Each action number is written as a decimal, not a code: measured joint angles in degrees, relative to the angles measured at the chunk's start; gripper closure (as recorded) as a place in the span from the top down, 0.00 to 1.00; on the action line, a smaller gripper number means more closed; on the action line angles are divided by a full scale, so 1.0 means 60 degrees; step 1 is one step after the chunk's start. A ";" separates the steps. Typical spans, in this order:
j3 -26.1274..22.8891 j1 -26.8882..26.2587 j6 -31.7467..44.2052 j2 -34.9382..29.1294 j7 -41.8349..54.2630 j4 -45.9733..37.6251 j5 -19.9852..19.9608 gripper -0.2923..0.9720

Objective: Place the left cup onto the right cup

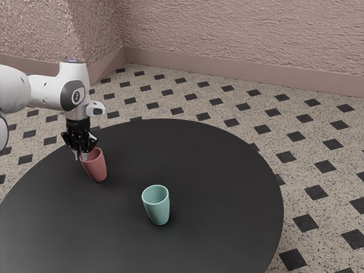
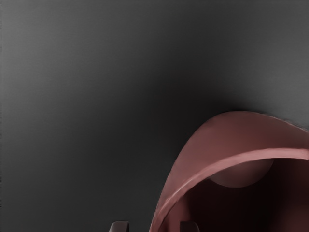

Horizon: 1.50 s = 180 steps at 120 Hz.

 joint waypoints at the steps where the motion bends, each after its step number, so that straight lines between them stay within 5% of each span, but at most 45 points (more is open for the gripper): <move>1: 0.0000 0.0000 0.0000 0.0000 0.0000 0.0000 0.0000 0.25; 113: -0.0013 -0.0089 0.0013 0.0062 -0.0013 0.0115 0.0292 0.16; 180: -0.0027 -0.0486 -0.0041 -0.0772 0.0003 0.0089 0.0506 0.15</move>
